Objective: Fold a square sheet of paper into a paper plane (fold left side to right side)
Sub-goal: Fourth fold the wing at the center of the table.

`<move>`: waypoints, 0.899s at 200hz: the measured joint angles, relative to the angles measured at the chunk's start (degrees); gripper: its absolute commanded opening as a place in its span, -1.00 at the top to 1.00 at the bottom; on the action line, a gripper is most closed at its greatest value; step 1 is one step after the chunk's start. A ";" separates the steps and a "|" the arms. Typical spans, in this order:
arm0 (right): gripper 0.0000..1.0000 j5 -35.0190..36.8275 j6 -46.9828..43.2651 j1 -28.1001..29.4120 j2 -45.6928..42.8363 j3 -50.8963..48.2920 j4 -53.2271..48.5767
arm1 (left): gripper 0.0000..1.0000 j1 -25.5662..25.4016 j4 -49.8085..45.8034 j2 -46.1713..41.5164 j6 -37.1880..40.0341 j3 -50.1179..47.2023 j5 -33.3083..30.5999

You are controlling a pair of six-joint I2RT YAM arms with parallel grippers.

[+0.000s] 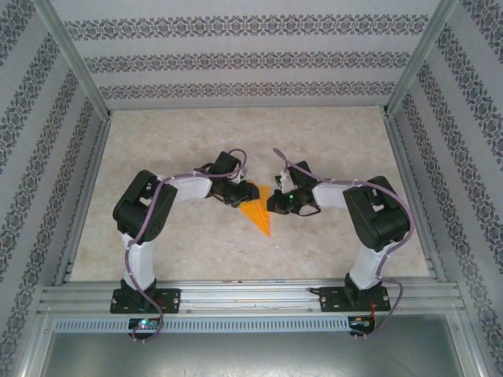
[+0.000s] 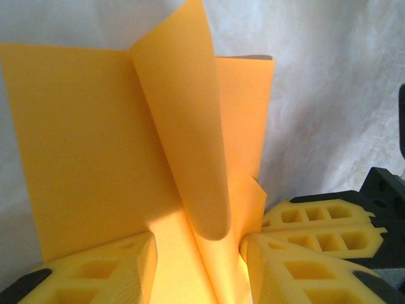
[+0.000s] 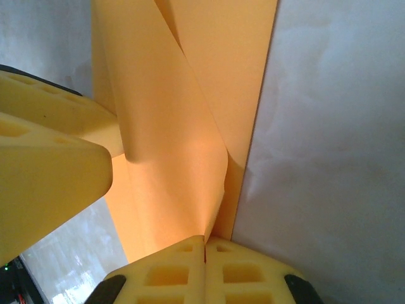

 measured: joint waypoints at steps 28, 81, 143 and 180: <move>1.00 0.79 -0.02 0.26 0.02 0.37 -0.76 | -0.01 -0.02 0.00 -0.35 0.00 0.00 0.17; 1.00 1.55 -0.46 0.37 0.02 0.76 -1.55 | -0.07 -0.02 -2.58 -3.78 0.42 0.00 -1.88; 1.00 1.68 -1.07 0.37 0.28 1.33 -2.45 | 0.61 -0.02 -3.80 -7.37 2.14 0.35 -2.08; 1.00 1.70 -1.07 0.37 0.44 1.66 -2.97 | 0.87 -0.83 -2.51 -4.74 1.64 2.54 2.05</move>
